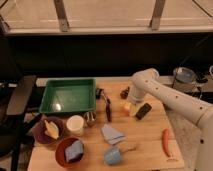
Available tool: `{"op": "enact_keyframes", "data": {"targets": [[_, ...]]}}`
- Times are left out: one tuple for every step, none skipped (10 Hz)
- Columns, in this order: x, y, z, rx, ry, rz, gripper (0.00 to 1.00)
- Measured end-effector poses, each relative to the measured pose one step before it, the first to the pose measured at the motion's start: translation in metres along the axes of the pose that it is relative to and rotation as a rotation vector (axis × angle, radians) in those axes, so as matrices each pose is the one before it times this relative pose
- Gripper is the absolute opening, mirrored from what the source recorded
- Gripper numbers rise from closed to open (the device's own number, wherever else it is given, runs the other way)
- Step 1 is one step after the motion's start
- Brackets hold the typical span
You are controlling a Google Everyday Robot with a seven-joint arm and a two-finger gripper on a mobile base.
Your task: Place apple in paper cup
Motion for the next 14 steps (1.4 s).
{"op": "enact_keyframes", "data": {"targets": [[0.00364,-0.00281,0.00708,-0.00464,-0.01679,0.00353,0.65],[0.00232,-0.00062,0.00425,-0.00211,-0.01032,-0.00221,0.61],[0.00029,-0.00146,0.00222,0.00353,-0.01101,-0.00867,0.53],[-0.0042,-0.0001,0.00027,0.00231,-0.00327,-0.0243,0.43],[-0.00908,-0.00075,-0.00323,0.00493,0.00209,-0.03,0.3],[-0.0042,-0.00032,-0.00561,0.00571,0.00254,-0.01334,0.22],[-0.00463,0.00028,-0.01066,0.01094,-0.00341,-0.00948,0.11],[-0.00874,-0.00003,-0.01222,0.01132,0.00061,-0.02427,0.02],[-0.01304,-0.00132,-0.01156,0.0102,-0.00286,-0.03253,0.0],[-0.01285,-0.00151,-0.00846,0.00667,-0.00421,-0.0285,0.0],[-0.02532,-0.00377,-0.00937,0.00576,-0.01138,-0.048,0.0],[-0.02346,-0.00452,-0.00558,-0.00009,-0.01523,-0.04227,0.0],[-0.02277,-0.00486,-0.00196,-0.00411,-0.01959,-0.04169,0.0],[-0.02519,-0.00635,-0.00059,-0.00639,-0.02693,-0.04453,0.0]]}}
